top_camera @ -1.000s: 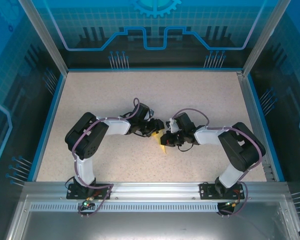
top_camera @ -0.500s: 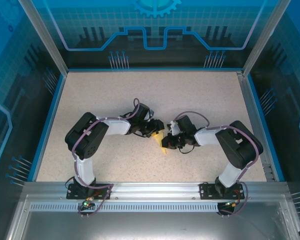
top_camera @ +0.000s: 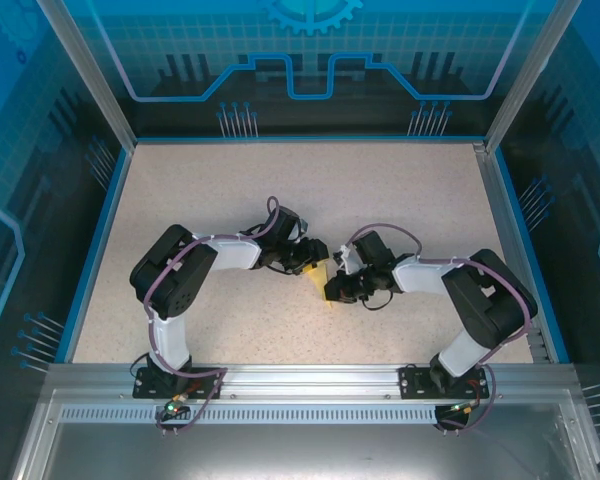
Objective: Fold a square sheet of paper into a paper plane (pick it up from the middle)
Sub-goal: Fold the wing for the fifth time at the center of the table.
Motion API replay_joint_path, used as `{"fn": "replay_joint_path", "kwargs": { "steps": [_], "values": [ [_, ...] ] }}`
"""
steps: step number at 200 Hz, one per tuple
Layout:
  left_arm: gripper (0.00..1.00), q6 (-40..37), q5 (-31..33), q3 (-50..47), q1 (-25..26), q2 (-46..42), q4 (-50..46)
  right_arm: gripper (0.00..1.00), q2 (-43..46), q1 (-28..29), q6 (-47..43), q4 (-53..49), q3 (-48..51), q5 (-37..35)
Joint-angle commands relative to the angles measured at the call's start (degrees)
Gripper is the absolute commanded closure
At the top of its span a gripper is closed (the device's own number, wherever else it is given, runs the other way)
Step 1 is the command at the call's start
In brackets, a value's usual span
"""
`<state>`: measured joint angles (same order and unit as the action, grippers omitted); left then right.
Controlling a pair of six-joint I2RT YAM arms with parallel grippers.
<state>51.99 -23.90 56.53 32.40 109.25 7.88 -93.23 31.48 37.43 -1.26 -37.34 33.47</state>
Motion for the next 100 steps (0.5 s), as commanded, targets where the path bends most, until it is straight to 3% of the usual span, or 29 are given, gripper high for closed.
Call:
{"fn": "replay_joint_path", "kwargs": {
  "steps": [1,47,100],
  "values": [
    [0.48,-0.92,0.29,0.68,-0.50,1.23,-2.17,0.91,-2.22,0.09,-1.83,-4.08,-0.12,-0.66],
    [0.48,-1.17,0.35,0.86,-0.50,1.23,-2.40,0.93,-4.16,-0.35,-1.66,-4.24,2.55,-1.22],
    [0.48,-1.18,0.35,0.95,-0.58,1.31,-2.52,0.92,0.51,-0.45,-3.22,-7.38,4.15,-0.48]
  ]
}}
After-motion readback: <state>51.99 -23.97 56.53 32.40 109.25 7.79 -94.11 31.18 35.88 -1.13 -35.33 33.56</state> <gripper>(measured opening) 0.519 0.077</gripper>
